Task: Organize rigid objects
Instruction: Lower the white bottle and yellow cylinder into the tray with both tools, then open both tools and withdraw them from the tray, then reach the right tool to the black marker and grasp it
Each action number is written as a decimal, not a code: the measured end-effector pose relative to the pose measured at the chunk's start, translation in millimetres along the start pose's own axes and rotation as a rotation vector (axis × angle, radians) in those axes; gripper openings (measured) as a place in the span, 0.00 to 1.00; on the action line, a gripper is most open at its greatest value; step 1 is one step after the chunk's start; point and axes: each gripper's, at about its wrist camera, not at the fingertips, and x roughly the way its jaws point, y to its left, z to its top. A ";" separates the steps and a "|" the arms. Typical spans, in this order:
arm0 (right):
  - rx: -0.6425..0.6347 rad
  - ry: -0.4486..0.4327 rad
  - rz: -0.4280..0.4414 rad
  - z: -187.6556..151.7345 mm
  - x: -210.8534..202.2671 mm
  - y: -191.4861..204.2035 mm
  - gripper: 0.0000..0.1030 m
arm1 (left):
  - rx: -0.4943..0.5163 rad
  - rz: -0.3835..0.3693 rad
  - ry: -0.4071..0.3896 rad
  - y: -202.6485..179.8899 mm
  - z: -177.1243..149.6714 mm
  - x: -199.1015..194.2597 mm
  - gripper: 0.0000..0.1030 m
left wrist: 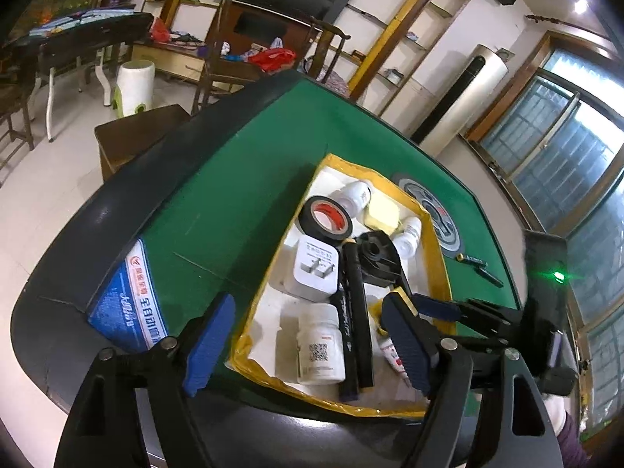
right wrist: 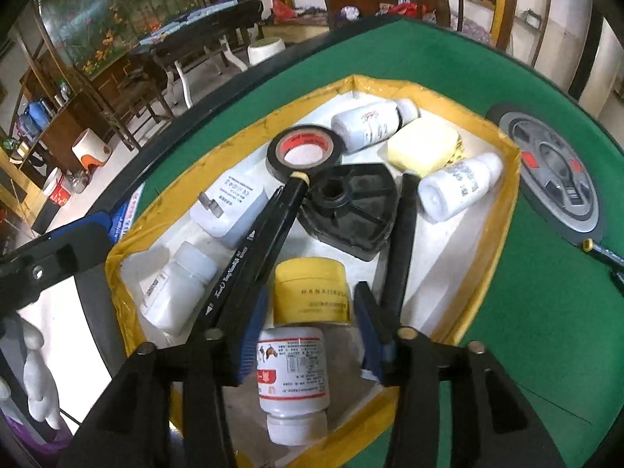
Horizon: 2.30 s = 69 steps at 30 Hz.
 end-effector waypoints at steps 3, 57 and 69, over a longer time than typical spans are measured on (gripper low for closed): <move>-0.008 -0.069 -0.010 -5.7 -16.2 -0.2 0.57 | 0.023 0.019 -0.023 -4.3 -0.7 -1.1 0.81; 0.315 -0.341 -0.499 -121.2 -110.9 -138.4 0.85 | 0.456 0.154 -0.173 -211.7 -57.2 8.3 0.96; 0.343 -0.294 -0.508 -116.6 -92.2 -158.6 0.85 | 0.427 0.159 -0.145 -208.5 -48.3 30.5 0.96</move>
